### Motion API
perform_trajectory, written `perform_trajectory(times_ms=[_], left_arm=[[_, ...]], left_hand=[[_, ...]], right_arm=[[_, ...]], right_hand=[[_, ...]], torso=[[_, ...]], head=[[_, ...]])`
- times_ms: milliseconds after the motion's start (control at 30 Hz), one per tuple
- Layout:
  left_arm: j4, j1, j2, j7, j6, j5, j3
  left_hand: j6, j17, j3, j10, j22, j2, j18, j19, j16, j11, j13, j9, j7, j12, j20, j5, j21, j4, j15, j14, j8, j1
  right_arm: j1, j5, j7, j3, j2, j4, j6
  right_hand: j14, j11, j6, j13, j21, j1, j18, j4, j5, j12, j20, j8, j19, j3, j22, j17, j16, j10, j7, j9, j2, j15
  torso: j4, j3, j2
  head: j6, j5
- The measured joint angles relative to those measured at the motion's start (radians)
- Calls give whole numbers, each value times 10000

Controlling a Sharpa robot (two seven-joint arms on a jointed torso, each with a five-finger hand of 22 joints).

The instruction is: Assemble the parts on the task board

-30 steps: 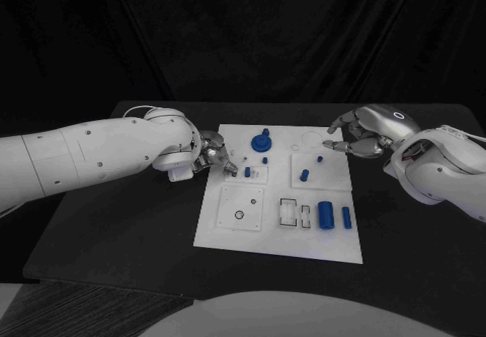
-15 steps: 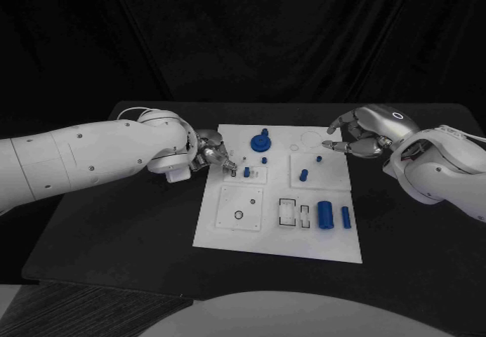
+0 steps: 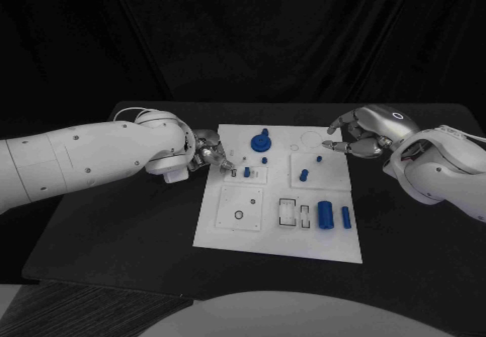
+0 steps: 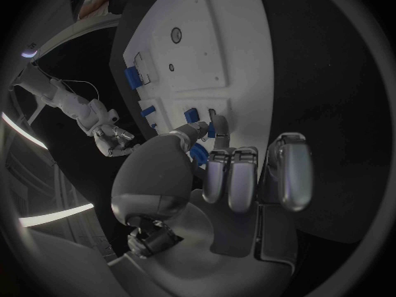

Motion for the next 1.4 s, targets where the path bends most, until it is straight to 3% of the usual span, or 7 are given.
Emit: perform_trajectory(times_ms=[433,533,933,1167,1267,1400], left_arm=[[-80,10,137,-439,462,224,14],[-85,10,148,-446,487,254,13],[-56,10,145,-312,401,301,2],[47,11,65,-84,168,311,2],[118,71,-5,11,96,315,-2],[181,281,-82,107,102,319,-3]], left_hand=[[53,0,96,0,0,0,2,-85,0,-1,0,-59,14,0,-51,10,0,-93,-1,0,-1,-3],[106,0,150,0,0,-106,2,-86,0,-1,0,-72,-39,0,-51,10,0,-41,0,0,-1,-109],[175,0,274,-1,0,-107,3,-83,0,-3,0,-149,2,0,-55,12,0,-164,-1,0,-88,-110],[192,0,274,0,0,-143,3,-81,0,-5,0,-150,16,0,-55,243,0,-164,-1,0,-115,-147],[193,0,275,30,0,-142,2,-81,0,-32,0,-151,16,0,-55,243,0,-163,-1,0,-115,-148],[193,0,275,32,0,-25,2,-82,0,-35,0,-254,16,0,-55,243,0,-163,-1,0,-116,-265]], right_arm=[[-2,-2,-21,0,14,-21,68],[-2,-2,-28,0,14,-21,85],[-4,-2,-64,0,9,-38,138],[-6,-3,-85,0,5,-43,161],[-7,-3,-93,0,3,-43,172],[-7,-3,-103,0,1,-43,185]], right_hand=[[0,0,0,0,0,132,0,-1,155,0,0,0,0,1,0,0,0,0,0,-16,129,0],[0,1,0,0,0,132,1,-1,156,0,1,0,0,1,0,0,0,0,0,-18,129,1],[-1,0,0,0,0,132,1,-2,385,0,1,0,0,2,0,0,0,0,1,-31,129,1],[-1,1,1,0,0,133,0,-3,386,0,1,0,0,2,0,0,0,0,1,-59,129,1],[0,1,1,0,0,133,0,-116,386,0,1,0,0,116,0,0,0,0,1,-59,130,1],[-1,1,1,0,0,133,1,-123,386,0,0,0,0,124,0,0,0,0,1,-60,130,1]], torso=[[-11,5,3],[-11,5,6],[-17,2,3],[-22,3,2],[-19,3,0],[-14,2,-3]], head=[[0,1],[0,-16],[0,-21],[0,-30],[0,-36],[0,-38]])
